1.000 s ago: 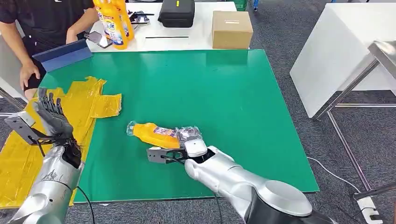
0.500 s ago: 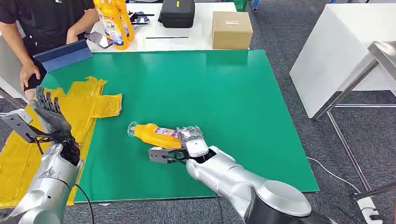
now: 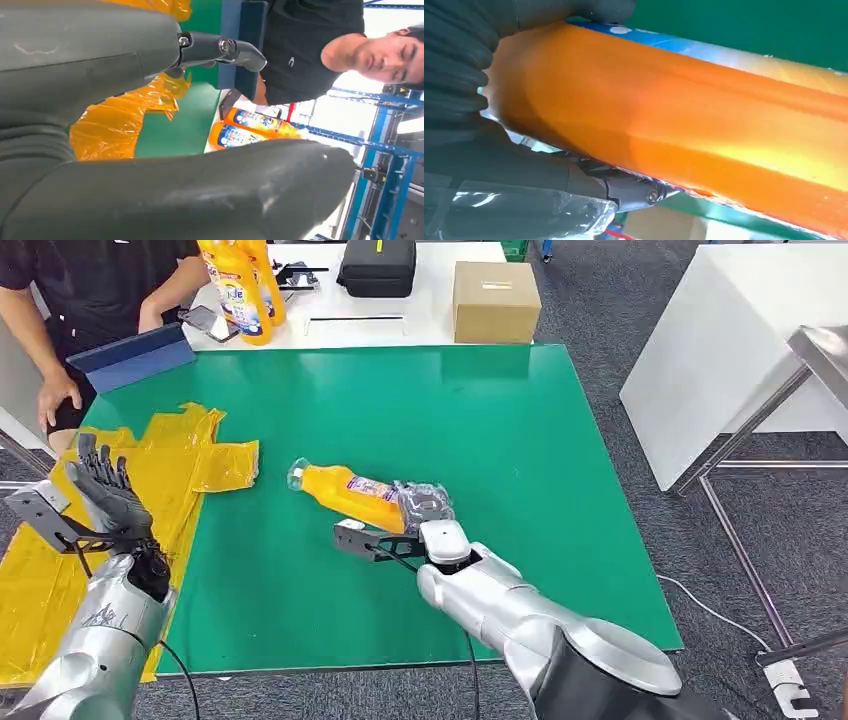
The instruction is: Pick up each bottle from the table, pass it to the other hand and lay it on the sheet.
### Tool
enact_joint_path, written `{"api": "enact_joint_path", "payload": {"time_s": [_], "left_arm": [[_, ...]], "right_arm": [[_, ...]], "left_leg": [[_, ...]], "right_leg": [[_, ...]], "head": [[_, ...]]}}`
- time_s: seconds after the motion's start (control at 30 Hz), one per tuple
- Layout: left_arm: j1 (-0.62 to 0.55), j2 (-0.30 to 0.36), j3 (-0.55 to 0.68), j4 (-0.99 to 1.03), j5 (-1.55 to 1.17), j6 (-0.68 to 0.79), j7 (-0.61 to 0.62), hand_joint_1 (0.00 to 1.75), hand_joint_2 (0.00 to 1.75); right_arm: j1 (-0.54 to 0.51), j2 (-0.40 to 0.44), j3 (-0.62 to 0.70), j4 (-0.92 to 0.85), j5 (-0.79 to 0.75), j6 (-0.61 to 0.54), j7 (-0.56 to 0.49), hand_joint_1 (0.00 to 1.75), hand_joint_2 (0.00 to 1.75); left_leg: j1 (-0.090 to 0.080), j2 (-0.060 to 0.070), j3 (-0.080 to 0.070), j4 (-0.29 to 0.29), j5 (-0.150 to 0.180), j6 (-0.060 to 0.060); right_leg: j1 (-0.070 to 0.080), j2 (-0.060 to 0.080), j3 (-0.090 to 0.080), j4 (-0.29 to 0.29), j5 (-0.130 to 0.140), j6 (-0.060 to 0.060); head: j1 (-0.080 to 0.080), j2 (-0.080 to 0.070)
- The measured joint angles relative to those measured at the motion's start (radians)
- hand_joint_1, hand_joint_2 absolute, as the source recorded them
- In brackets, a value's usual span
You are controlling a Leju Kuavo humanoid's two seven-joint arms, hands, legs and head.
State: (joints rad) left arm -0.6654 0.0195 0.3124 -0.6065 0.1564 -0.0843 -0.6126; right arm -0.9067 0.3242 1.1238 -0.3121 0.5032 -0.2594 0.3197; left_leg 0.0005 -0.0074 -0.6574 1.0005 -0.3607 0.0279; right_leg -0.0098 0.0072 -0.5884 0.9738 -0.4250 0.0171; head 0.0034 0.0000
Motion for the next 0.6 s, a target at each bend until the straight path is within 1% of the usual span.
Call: {"api": "enact_joint_path", "payload": {"time_s": [0.07,0.17,0.4,0.57,0.6], "left_arm": [[0.005,0.001,0.0,0.0,0.0,-0.004,0.0,0.0,0.0],[0.009,0.001,-0.001,0.0,0.0,-0.006,0.0,0.0,0.0],[0.016,0.001,-0.002,0.0,0.0,-0.008,0.0,0.0,0.0],[0.026,-0.003,-0.016,0.0,-0.003,-0.056,0.005,0.0,0.0],[0.03,-0.008,-0.024,0.0,0.001,-0.076,0.008,0.0,1.75]], "right_arm": [[-0.001,-0.011,-0.042,-0.013,0.025,-0.026,-0.014,1.75,1.75],[-0.005,-0.019,-0.09,-0.027,0.037,-0.032,-0.021,1.75,1.75],[-0.006,-0.03,-0.14,-0.044,0.05,-0.04,-0.027,1.75,1.75],[-0.003,-0.037,-0.226,-0.094,0.15,-0.1,-0.079,1.75,1.75],[0.0,-0.037,-0.252,-0.111,0.175,-0.105,-0.092,1.75,1.75]], "left_leg": [[0.0,0.0,-0.001,0.0,0.0,0.0],[0.0,0.0,-0.001,0.0,0.0,0.0],[0.0,0.0,-0.001,0.0,0.0,0.0],[0.0,0.001,-0.001,0.0,0.0,0.0],[0.0,0.001,-0.001,0.0,0.0,0.0]], "right_leg": [[0.0,0.0,0.0,0.0,0.0,0.0],[0.0,0.0,0.0,0.0,0.0,0.0],[0.0,0.0,0.0,0.0,0.0,0.0],[0.0,0.0,-0.001,0.0,0.0,0.0],[0.0,0.0,-0.001,0.0,0.0,0.0]], "head": [[0.0,0.0],[0.0,0.0],[0.0,0.0],[0.0,0.0],[0.0,0.0]]}}
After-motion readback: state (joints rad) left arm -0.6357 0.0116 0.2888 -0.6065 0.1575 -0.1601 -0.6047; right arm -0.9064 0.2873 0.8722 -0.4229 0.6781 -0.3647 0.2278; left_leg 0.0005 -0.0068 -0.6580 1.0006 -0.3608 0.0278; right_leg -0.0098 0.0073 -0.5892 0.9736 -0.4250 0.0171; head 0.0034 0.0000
